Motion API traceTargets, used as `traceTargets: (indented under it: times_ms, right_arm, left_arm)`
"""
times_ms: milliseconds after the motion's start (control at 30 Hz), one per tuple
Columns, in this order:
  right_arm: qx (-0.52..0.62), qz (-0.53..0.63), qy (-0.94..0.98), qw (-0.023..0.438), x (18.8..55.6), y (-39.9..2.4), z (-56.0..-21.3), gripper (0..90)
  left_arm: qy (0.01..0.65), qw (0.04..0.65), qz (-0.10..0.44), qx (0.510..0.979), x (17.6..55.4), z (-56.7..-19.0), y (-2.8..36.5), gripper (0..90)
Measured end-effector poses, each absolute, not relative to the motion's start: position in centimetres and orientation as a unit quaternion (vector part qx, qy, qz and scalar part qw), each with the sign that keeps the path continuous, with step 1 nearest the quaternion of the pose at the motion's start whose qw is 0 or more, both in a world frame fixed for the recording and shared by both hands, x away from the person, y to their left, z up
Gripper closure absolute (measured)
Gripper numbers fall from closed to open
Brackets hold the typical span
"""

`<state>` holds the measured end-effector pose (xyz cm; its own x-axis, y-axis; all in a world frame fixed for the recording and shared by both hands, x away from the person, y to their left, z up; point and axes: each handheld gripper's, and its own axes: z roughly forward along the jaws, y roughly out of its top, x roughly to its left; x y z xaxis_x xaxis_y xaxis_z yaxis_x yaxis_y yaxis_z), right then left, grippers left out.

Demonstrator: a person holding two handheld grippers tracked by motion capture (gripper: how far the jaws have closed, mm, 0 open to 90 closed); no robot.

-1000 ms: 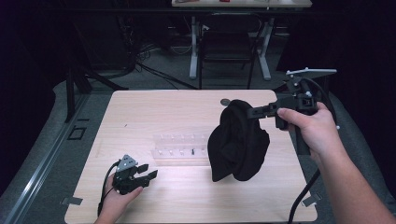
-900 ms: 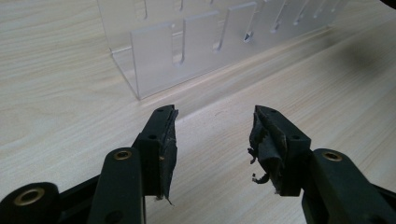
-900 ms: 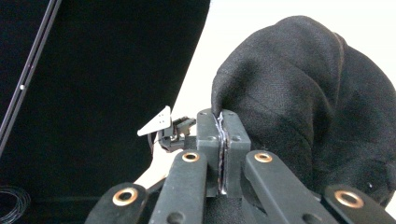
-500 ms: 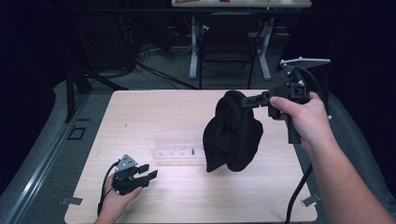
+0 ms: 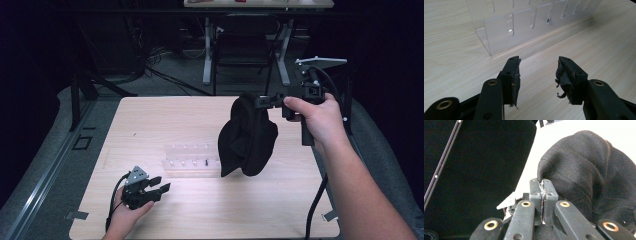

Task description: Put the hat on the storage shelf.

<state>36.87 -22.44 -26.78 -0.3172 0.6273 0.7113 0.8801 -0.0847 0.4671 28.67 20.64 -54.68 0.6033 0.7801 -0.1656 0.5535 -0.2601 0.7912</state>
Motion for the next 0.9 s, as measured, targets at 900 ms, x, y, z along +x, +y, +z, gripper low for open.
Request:
traceTargets:
  times_ms: [900]
  right_arm:
    - [-0.589, -0.473, -0.644, 0.124, 39.5, -22.2, -28.8, 88.7]
  left_arm:
    - [0.378, 0.444, 0.135, 0.801, 28.4, -53.3, 17.8, 51.3]
